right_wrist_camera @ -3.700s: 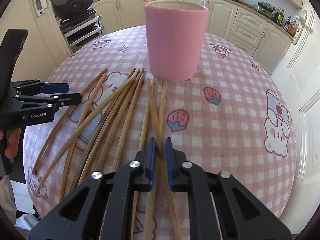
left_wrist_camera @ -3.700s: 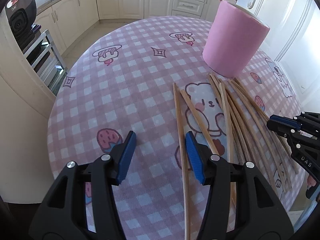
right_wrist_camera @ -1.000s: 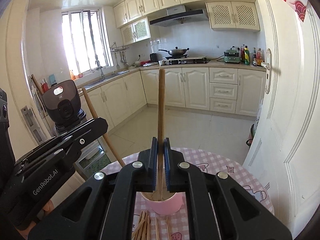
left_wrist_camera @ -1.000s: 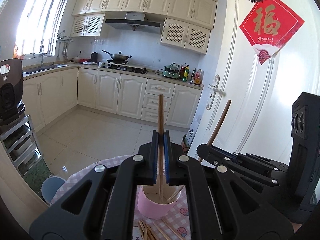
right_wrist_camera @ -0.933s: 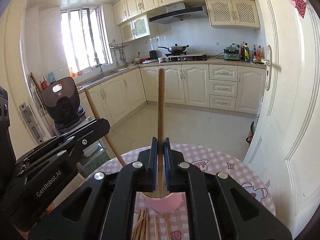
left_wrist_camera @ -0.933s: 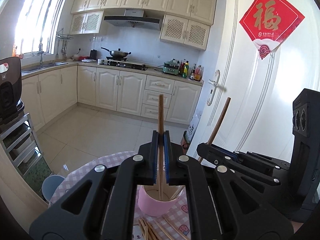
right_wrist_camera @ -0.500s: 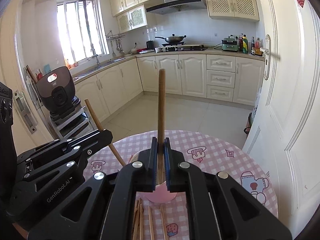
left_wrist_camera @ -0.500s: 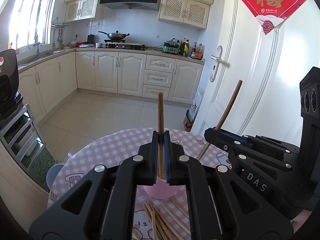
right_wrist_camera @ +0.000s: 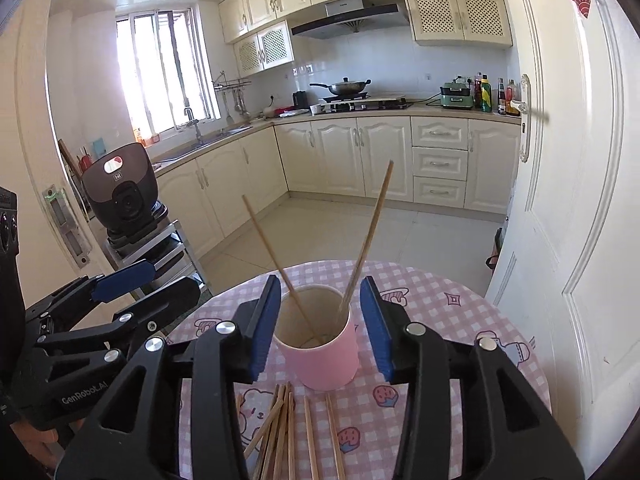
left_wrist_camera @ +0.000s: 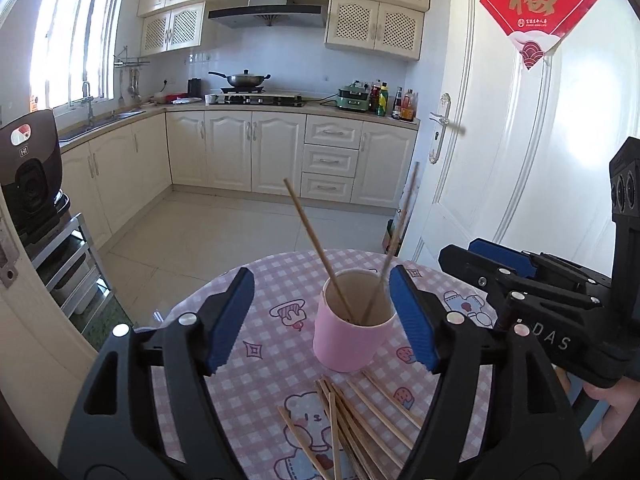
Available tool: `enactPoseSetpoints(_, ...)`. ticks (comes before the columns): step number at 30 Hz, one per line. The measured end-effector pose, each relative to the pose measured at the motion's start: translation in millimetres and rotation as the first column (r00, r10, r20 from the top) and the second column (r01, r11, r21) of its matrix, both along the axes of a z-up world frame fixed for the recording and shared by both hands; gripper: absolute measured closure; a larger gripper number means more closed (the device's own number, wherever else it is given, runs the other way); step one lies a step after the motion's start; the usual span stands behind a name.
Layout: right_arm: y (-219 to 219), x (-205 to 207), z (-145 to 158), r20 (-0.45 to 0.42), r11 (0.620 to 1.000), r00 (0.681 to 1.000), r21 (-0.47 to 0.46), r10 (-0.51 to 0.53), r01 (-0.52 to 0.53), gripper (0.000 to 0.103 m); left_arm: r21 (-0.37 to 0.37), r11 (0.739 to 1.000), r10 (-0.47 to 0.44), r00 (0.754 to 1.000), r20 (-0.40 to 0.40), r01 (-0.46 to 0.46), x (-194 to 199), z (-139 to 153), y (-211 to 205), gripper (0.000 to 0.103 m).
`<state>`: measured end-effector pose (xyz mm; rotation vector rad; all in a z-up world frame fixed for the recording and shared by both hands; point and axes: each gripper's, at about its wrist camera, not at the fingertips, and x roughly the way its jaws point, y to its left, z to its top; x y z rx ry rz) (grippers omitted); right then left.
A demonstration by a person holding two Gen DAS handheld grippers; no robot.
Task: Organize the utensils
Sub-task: 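Move both tools back down to the remaining chopsticks on the table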
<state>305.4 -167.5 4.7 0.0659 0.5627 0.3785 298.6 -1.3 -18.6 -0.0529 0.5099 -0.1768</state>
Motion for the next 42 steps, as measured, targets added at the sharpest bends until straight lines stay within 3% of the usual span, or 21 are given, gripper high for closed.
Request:
enactPoseSetpoints(4,-3,-14,-2,0.0,1.0,1.0,0.001,0.014,-0.014,0.058,0.017,1.0,0.026,1.0,0.003,-0.026,-17,-4,5,0.023)
enactPoseSetpoints(12,-5,-36,-25,-0.049,0.999,0.999,-0.027,0.017,-0.018,0.055,0.075,0.997,0.011,0.998,-0.063,-0.006,-45,-32,12,0.022)
enactPoseSetpoints(22,2,-50,-59,-0.136,0.995,0.99,-0.085,0.046,-0.058,0.054,0.085,0.996,-0.015,0.983,-0.185,0.032,-52,-71,17,0.022)
enactPoseSetpoints(26,4,-51,-71,-0.178,0.991,0.983,-0.111,0.048,-0.068,0.054,0.091,0.995,-0.023,0.967,-0.255,0.048,-49,-89,18,0.022)
enactPoseSetpoints(31,2,-48,-89,-0.255,0.987,0.965,-0.128,0.064,-0.099,0.054,0.041,0.996,-0.062,0.938,-0.342,0.081,-41,-107,18,0.022)
enactPoseSetpoints(38,-5,-41,-112,-0.333,0.982,0.941,-0.146,0.065,-0.12,0.054,0.002,0.995,-0.09,0.91,-0.404,0.099,-31,-123,11,0.023)
enactPoseSetpoints(42,-8,-36,-122,-0.357,0.98,0.932,-0.156,0.059,-0.121,0.054,0.011,0.994,-0.095,0.891,-0.445,0.111,-24,-134,3,0.035)
